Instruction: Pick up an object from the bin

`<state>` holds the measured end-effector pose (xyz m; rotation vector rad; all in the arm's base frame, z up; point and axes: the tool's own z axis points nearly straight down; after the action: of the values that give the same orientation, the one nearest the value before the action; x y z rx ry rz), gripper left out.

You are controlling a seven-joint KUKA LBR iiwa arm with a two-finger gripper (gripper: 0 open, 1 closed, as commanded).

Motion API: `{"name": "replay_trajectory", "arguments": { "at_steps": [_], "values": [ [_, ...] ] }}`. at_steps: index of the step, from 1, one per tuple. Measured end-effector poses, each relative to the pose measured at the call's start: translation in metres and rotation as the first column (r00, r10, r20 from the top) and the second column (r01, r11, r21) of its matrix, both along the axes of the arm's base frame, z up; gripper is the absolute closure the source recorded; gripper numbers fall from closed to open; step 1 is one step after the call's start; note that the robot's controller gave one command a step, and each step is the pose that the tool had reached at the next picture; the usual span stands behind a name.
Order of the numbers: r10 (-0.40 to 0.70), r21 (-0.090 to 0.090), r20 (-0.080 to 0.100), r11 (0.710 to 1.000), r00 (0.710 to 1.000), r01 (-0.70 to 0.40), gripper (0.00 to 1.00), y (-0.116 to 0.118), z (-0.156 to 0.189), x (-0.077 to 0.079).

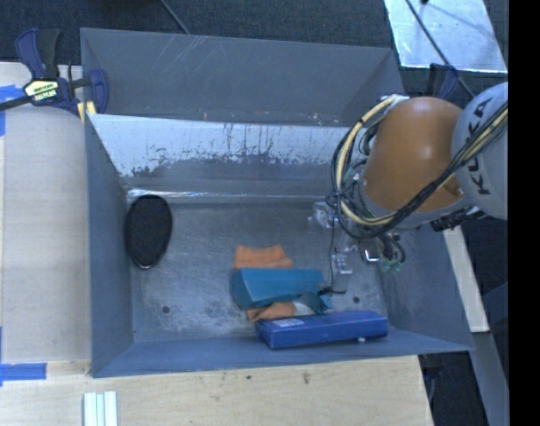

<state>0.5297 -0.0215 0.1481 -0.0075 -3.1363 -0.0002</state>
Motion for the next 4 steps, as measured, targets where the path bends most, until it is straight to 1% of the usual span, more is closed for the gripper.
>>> {"name": "replay_trajectory", "arguments": {
  "at_steps": [1,2,3,4],
  "values": [
    [0.001,0.000,0.008,1.000,1.000,-0.001,0.00,0.000,0.004,0.002],
    [0.113,-0.001,0.011,0.994,0.994,-0.113,0.00,0.057,-0.056,-0.016],
    [0.265,-0.002,0.016,0.964,0.964,-0.265,0.00,0.076,-0.061,-0.018],
    [0.181,0.000,0.010,0.984,0.984,-0.181,0.00,0.076,-0.051,-0.015]
  ]
}}
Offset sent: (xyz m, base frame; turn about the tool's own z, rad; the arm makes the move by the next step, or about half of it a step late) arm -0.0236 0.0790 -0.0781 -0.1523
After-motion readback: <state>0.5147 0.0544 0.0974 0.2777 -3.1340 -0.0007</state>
